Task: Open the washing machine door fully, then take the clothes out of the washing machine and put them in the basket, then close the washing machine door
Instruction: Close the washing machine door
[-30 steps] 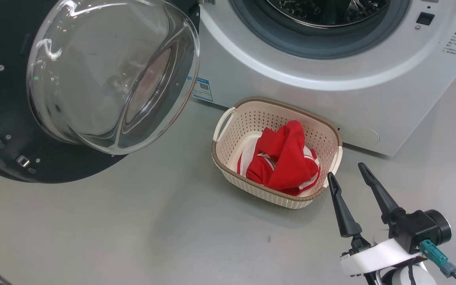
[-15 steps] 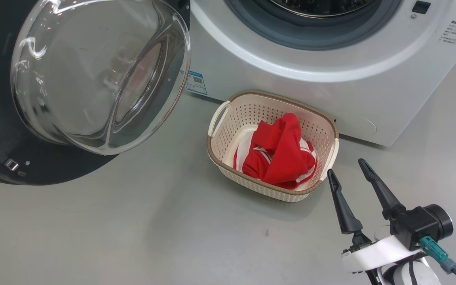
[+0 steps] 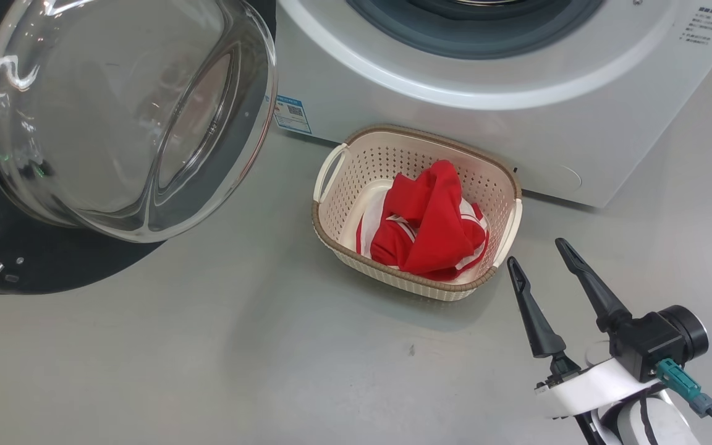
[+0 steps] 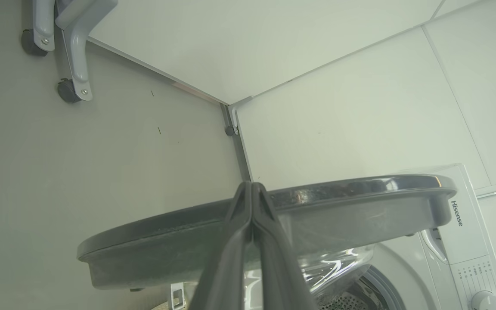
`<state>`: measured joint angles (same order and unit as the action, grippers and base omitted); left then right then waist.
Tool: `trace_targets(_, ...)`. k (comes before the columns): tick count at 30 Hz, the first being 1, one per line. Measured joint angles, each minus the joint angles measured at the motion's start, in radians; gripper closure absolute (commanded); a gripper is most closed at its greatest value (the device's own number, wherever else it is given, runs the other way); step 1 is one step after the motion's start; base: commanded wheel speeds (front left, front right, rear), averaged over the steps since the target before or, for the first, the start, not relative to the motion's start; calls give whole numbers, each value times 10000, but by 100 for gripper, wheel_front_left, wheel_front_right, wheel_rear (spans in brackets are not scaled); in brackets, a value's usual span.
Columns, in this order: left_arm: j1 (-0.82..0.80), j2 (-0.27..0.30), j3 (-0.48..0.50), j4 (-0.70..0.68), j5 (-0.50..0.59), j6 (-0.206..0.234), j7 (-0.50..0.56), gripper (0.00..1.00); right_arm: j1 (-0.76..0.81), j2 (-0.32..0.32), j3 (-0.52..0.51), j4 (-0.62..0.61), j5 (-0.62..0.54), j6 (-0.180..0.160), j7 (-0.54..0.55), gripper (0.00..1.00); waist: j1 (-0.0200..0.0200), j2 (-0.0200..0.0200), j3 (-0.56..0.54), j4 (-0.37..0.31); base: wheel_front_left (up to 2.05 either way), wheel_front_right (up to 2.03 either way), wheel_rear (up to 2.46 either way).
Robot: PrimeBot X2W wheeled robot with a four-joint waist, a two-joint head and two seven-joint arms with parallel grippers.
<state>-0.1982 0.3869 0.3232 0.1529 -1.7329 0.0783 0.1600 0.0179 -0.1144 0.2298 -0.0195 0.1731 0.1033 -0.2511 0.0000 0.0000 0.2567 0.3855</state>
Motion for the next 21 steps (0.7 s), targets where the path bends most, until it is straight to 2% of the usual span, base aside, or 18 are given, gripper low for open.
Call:
trace_targets(13,-662,56,142,911,-345,-59,339,100,-155,-188,-29,-81,-2,12,82,0,0,0,401,-162,0,0,0)
trace_targets(21,-799,165,52,1183,-468,-489,773,100,-187,-270,-94,-153,-2,12,167,0,0,0,537,-145,0,0,0)
